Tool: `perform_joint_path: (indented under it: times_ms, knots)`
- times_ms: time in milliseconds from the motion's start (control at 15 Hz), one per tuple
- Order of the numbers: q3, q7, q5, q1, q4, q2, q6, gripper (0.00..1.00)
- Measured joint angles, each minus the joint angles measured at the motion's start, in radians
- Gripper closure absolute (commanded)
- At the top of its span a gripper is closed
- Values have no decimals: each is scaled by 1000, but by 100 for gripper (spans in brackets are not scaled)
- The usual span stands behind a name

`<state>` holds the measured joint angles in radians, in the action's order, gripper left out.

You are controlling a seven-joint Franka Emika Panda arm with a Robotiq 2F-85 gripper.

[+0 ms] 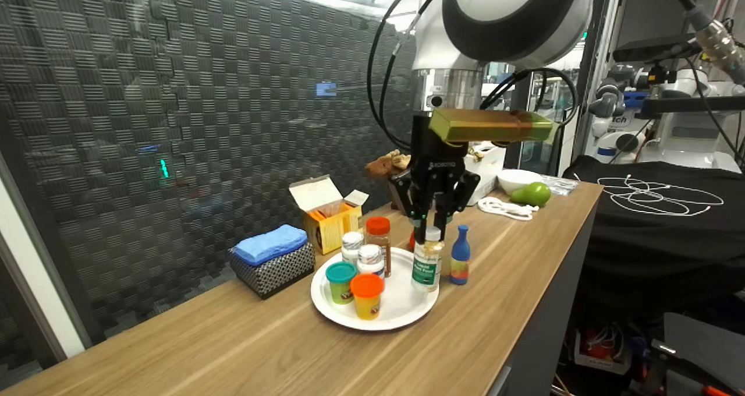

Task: Put the bottles and red plushy on the table onto the plate

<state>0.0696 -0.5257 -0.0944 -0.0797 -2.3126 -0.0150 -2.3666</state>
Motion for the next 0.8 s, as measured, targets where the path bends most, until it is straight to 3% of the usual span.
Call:
perform_joint_path:
  times_ms: [800]
  knots:
    - [-23, 25, 43, 0, 199, -189, 31, 87]
